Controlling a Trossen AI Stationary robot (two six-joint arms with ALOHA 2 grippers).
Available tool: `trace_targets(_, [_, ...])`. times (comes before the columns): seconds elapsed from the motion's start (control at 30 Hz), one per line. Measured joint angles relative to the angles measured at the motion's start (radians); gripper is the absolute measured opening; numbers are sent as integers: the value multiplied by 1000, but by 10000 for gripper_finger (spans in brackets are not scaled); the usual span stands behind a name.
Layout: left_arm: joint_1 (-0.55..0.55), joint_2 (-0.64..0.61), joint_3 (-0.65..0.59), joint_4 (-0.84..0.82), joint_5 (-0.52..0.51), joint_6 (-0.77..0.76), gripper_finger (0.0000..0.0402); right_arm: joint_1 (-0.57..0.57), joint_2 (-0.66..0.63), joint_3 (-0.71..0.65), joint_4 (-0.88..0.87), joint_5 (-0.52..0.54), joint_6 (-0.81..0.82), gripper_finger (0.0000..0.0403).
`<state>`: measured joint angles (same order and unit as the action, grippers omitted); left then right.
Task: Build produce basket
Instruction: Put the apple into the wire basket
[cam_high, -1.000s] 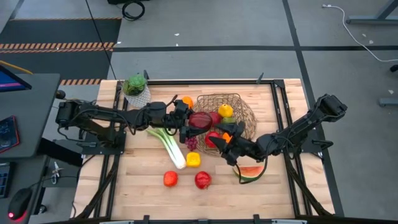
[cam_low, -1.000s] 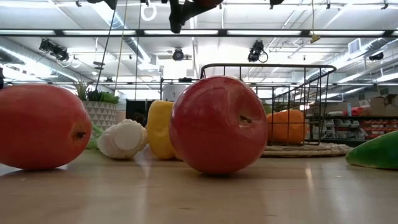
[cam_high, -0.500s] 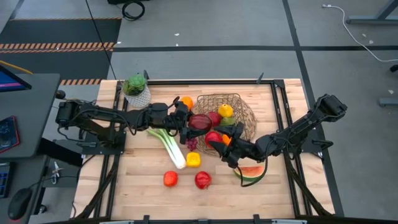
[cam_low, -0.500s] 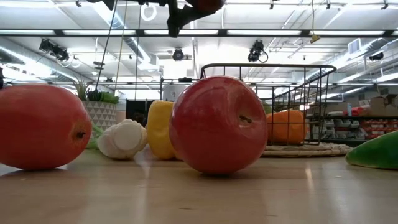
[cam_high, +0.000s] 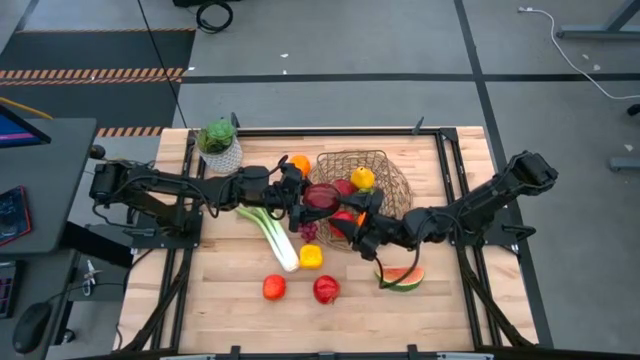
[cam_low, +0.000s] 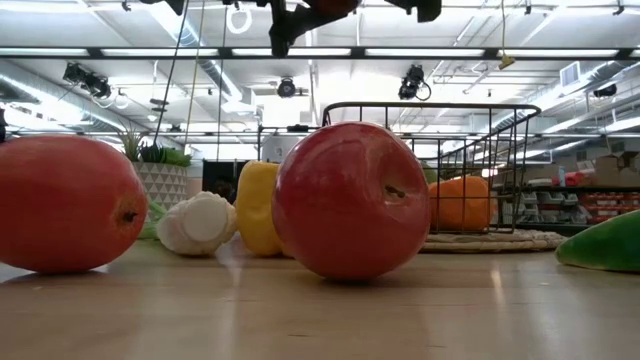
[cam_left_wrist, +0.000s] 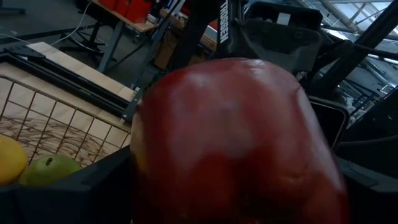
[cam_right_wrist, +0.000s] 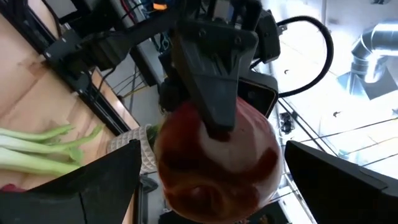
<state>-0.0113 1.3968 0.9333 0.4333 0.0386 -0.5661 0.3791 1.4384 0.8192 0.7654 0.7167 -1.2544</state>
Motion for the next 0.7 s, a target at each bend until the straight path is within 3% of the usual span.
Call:
trace_targets(0.27, [-1, 0, 0, 10, 0, -7, 358, -43, 0, 0, 4, -118, -35, 400])
trace_targets(0.7, [-22, 0, 0, 30, 2, -2, 358, -95, 0, 1, 34, -218, -55, 400])
